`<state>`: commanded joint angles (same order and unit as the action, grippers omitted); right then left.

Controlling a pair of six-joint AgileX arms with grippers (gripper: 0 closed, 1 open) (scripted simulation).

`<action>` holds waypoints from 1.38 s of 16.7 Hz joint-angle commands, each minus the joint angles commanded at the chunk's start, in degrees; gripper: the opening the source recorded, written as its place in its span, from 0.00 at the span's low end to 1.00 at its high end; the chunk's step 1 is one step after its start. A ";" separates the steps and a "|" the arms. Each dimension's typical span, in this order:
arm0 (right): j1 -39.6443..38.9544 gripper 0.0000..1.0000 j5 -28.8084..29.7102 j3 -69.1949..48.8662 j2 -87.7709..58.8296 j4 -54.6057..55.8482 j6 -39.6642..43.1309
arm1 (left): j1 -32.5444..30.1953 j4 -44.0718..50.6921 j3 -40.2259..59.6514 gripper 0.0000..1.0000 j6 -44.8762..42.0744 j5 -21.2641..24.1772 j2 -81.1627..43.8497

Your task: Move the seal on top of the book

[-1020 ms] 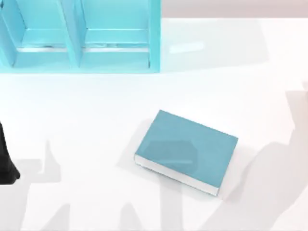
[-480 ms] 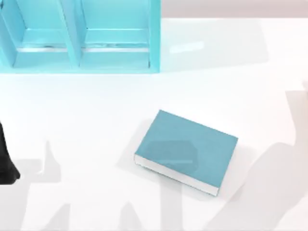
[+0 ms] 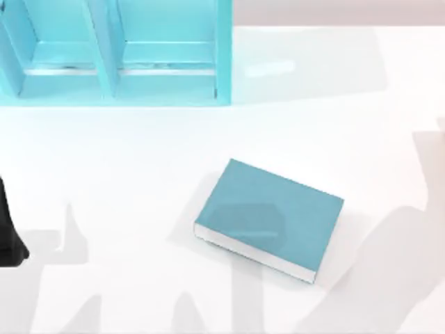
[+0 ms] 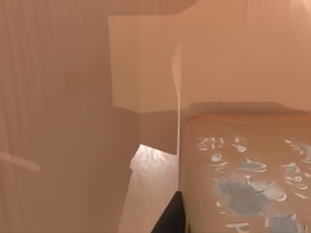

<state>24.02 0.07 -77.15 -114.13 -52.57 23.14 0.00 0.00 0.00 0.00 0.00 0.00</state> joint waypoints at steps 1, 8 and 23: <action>0.00 0.10 0.00 0.00 0.00 0.00 0.00 | 0.00 0.00 0.00 1.00 0.00 0.00 0.00; 0.00 0.00 0.00 0.00 0.00 0.00 0.00 | 0.00 0.00 0.00 1.00 0.00 0.00 0.00; -15.50 0.00 1.07 -15.42 7.38 -21.69 -18.54 | 0.00 0.00 0.00 1.00 0.00 0.00 0.00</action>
<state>8.52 1.14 -92.57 -106.75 -74.26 4.60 0.00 0.00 0.00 0.00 0.00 0.00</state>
